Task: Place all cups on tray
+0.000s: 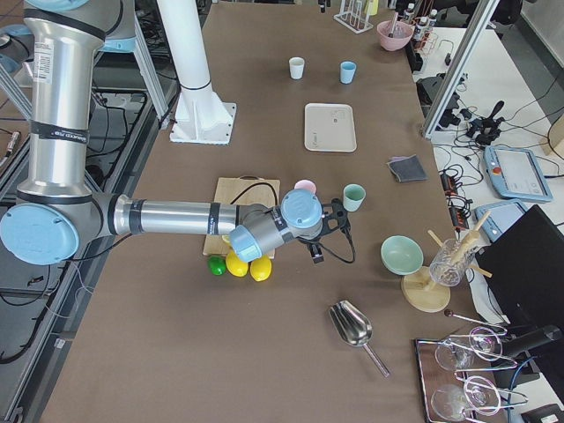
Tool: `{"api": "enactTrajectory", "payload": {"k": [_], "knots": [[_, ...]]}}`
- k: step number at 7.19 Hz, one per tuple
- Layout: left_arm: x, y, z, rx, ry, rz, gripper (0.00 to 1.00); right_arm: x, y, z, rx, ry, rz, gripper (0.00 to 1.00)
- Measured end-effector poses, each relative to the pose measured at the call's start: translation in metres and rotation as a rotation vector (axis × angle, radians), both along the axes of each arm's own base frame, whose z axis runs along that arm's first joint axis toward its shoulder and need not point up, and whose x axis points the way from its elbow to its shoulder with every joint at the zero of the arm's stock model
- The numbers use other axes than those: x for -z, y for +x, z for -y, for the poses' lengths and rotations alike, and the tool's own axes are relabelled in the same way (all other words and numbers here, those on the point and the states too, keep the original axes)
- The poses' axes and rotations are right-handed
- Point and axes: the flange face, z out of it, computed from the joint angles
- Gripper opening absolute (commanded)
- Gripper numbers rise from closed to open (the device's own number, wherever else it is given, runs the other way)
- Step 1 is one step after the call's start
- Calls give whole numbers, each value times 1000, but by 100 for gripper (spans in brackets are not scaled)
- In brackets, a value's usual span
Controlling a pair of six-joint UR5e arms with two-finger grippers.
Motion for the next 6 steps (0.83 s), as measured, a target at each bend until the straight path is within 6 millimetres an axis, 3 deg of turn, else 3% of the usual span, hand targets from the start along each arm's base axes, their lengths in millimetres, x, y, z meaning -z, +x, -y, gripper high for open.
{"api": "enactTrajectory", "payload": {"k": [3, 5, 6], "knots": [[44, 80, -5, 68, -67, -30, 98, 45, -107, 13, -29, -76, -10, 91], [66, 102, -7, 75, -81, -55, 98, 63, -171, 12, -20, -103, -25, 78], [70, 106, -7, 77, -82, -59, 98, 66, -191, 9, -7, -104, -33, 77]]}}
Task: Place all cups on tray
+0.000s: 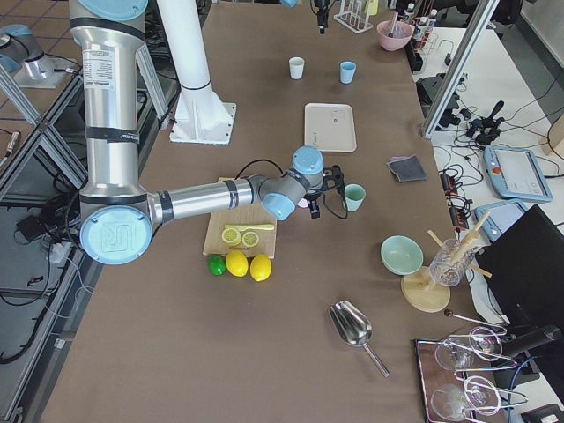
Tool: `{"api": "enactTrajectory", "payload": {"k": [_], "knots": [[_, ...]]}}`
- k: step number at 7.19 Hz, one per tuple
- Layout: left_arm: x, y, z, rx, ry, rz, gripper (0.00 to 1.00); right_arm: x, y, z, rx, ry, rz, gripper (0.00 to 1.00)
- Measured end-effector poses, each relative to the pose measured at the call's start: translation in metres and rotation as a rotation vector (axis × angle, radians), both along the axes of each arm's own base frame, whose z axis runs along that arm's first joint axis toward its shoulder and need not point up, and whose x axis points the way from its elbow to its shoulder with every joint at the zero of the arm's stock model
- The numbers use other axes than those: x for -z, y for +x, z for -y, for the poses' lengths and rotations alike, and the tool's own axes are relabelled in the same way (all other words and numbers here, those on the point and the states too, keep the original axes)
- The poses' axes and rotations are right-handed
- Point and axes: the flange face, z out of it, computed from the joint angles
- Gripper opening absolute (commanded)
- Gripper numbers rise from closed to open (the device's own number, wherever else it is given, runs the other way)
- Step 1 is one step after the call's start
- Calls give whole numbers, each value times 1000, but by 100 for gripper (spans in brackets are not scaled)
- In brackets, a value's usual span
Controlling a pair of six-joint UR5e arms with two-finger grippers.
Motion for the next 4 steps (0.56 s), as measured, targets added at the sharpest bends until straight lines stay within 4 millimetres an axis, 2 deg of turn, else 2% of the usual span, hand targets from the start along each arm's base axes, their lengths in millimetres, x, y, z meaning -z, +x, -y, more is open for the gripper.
{"api": "enactTrajectory", "payload": {"k": [1, 2, 3, 4], "knots": [[1, 1, 0, 0, 0, -2, 98, -2, -12, -2, 12, -4, -7, 43], [3, 2, 0, 0, 0, -3, 98, -4, -19, -4, 22, -8, -10, 24], [4, 2, -1, 1, -1, -5, 98, -8, -24, -7, 33, -15, -14, 0], [5, 3, -1, 5, -8, -7, 98, -11, -29, -9, 45, -21, -16, 0]]}}
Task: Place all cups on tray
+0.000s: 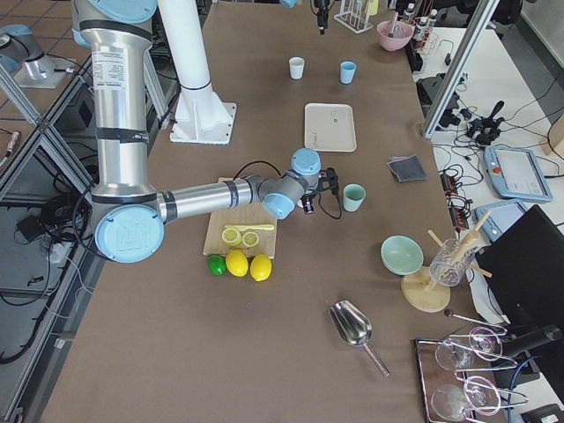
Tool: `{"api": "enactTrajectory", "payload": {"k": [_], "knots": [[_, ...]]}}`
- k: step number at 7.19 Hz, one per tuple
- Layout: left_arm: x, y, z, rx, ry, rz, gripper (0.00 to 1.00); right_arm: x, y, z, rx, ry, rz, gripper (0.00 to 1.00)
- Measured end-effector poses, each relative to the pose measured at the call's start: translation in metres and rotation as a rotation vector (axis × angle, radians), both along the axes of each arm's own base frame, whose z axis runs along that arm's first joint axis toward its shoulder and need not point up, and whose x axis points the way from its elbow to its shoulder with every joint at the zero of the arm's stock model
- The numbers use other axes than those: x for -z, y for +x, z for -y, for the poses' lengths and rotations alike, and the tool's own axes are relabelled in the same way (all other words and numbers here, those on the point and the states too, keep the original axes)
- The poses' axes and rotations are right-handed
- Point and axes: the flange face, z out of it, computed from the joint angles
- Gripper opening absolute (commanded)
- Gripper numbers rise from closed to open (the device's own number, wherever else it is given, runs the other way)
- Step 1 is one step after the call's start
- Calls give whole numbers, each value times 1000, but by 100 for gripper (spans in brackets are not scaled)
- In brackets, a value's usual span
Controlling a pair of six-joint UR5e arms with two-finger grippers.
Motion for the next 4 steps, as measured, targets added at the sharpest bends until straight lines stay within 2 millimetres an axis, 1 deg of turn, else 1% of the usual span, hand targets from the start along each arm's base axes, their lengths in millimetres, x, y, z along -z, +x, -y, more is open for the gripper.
{"api": "enactTrajectory", "payload": {"k": [2, 3, 4], "knots": [[-1, 3, -2, 8, -27, -5, 98, 5, -5, -3, 20, -2, 13, 0], [-1, 6, -4, 11, -43, -8, 98, 12, -8, -2, 37, -3, 31, 0], [1, 14, -8, 15, -72, -17, 98, 21, -12, 1, 51, -3, 51, 0]]}}
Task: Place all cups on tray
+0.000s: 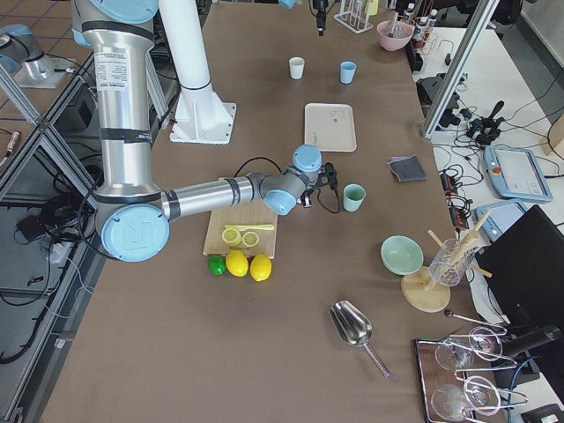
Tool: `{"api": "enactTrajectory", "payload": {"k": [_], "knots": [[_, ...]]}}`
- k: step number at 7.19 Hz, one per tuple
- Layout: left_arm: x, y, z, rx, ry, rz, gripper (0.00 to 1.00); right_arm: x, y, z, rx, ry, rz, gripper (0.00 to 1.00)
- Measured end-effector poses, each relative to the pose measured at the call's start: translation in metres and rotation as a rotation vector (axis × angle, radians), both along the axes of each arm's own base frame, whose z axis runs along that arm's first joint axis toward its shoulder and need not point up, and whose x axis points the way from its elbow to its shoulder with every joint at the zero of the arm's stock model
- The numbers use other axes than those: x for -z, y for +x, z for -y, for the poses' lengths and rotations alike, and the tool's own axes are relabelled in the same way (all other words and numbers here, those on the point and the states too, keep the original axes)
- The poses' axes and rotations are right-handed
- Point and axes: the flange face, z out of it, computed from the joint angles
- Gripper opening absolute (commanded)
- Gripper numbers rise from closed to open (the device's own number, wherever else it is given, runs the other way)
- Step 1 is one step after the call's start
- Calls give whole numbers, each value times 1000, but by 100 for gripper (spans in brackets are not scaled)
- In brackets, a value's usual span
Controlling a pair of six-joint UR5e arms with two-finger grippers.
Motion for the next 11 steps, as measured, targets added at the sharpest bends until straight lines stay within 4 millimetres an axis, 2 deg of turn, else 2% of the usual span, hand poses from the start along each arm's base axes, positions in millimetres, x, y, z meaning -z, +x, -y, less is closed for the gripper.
{"api": "enactTrajectory", "payload": {"k": [2, 3, 5, 6, 7, 8, 9, 11], "knots": [[9, 33, -16, -3, -66, -16, 97, 29, -8, 15, -15, -3, 36, 0], [8, 50, -27, -8, -80, -3, 94, 47, -12, 27, -32, -3, 48, 0], [-1, 81, -51, -40, -86, 33, 88, 95, -31, 56, -77, -22, 39, 0], [-3, 94, -60, -66, -88, 38, 83, 116, -44, 64, -103, -38, 30, 0], [-4, 106, -68, -90, -89, 42, 70, 131, -61, 65, -120, -47, 24, 0], [-7, 114, -74, -109, -92, 47, 25, 141, -79, 64, -128, -51, 14, 0], [-9, 121, -79, -124, -94, 51, 0, 151, -97, 61, -137, -59, 4, 0], [-6, 127, -82, -137, -88, 48, 0, 184, -141, 49, -166, -82, 10, 0]]}}
